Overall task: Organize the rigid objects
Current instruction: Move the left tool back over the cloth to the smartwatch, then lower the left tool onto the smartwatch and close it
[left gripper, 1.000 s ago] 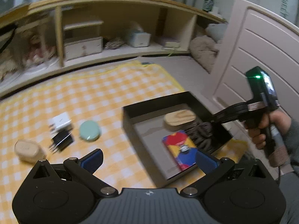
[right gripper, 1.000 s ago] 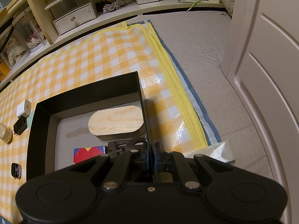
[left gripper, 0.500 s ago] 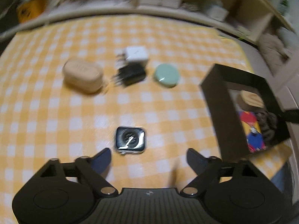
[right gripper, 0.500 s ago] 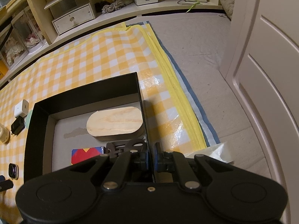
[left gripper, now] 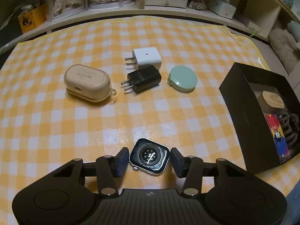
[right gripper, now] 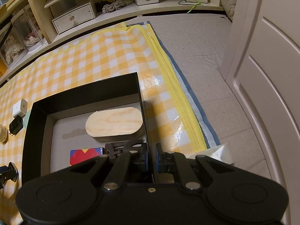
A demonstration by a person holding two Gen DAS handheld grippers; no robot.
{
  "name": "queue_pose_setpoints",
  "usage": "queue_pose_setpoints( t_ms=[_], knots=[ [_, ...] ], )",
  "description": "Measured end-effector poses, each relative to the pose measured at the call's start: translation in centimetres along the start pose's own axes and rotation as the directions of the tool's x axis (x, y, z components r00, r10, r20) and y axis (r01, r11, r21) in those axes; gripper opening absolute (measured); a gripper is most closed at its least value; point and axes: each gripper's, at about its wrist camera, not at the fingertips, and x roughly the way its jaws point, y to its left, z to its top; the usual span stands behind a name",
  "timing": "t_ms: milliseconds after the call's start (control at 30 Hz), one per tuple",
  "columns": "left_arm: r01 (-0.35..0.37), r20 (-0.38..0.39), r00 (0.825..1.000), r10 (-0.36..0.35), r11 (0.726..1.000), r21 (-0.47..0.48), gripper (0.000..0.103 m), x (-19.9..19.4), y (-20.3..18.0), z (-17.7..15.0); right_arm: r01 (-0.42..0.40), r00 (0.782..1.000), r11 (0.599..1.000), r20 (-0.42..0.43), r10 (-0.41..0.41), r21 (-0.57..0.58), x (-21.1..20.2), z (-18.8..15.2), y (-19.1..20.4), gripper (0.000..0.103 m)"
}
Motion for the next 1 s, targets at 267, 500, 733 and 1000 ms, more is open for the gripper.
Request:
queue_pose_setpoints(
  t_ms=[267,500,733,1000],
  knots=[
    [0.002,-0.005,1.000,-0.001,0.985,0.171,0.055,0.2,-0.9,-0.5,0.000,1.000,1.000,0.001,0.000,0.002,0.0,0.0,-0.1,0.008],
    [0.061,-0.027,0.998,-0.055,0.951,0.303,0.059,0.6,-0.7,-0.1,-0.001,1.000,1.000,0.001,0.001,0.003,0.0,-0.1,-0.1,0.009],
    [0.038,-0.013,0.999,-0.035,0.908,0.417,0.075,0.9,-1.4,-0.1,-0.001,1.000,1.000,0.002,0.001,0.003,0.0,-0.1,-0.1,0.012],
    [0.137,-0.074,0.991,-0.116,0.851,0.507,0.075,1.2,-1.1,0.3,0.000,1.000,1.000,0.002,0.000,0.003,0.0,-0.1,0.0,0.012]
  ],
)
